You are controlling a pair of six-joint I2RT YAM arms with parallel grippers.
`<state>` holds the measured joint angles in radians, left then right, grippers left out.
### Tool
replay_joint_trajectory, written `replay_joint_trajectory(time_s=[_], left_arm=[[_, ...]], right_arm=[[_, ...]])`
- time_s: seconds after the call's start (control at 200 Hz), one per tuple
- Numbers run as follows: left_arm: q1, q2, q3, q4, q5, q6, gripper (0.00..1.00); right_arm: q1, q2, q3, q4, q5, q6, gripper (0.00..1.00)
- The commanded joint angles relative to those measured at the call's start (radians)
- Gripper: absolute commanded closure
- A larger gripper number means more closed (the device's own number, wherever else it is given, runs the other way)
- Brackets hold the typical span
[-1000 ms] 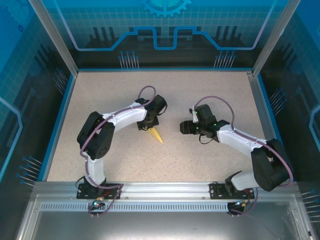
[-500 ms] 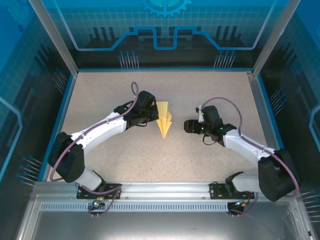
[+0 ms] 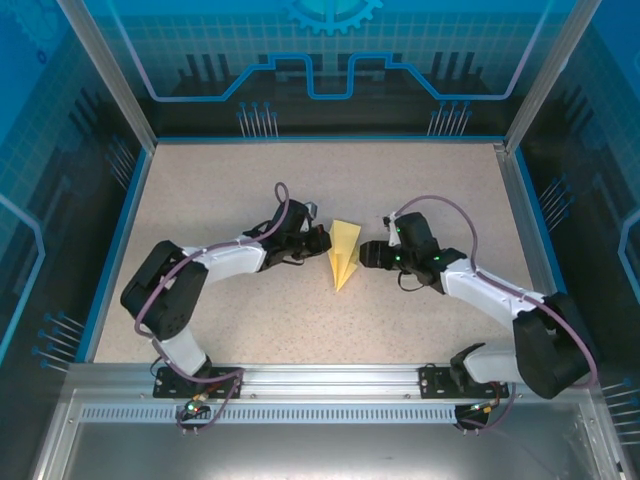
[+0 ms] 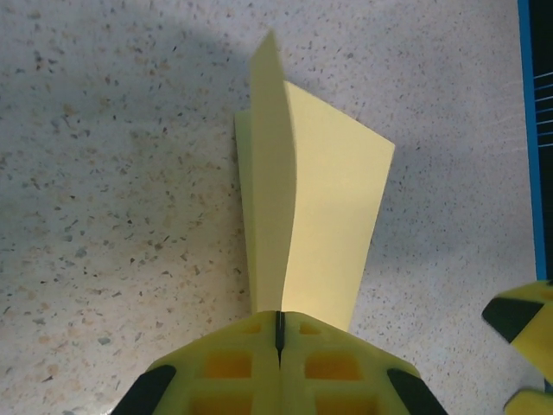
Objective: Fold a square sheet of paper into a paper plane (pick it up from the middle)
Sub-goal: Turn over a paper plane at the center of the table, then move the paper plane to the center of the table.
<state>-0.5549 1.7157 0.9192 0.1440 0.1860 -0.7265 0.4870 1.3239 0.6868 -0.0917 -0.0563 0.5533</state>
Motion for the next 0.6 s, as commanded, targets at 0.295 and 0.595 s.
replay_joint_trajectory(time_s=[0.295, 0.595], left_arm=[[0.070, 0.076, -0.144, 0.229, 0.083, -0.081, 1.00], [0.073, 0.064, -0.158, 0.212, 0.086, -0.076, 1.00]], right_arm=[[0.085, 0.220, 0.146, 0.029, -0.123, 0.055, 0.41], [0.152, 0.335, 0.264, -0.066, -0.108, 0.037, 0.52]])
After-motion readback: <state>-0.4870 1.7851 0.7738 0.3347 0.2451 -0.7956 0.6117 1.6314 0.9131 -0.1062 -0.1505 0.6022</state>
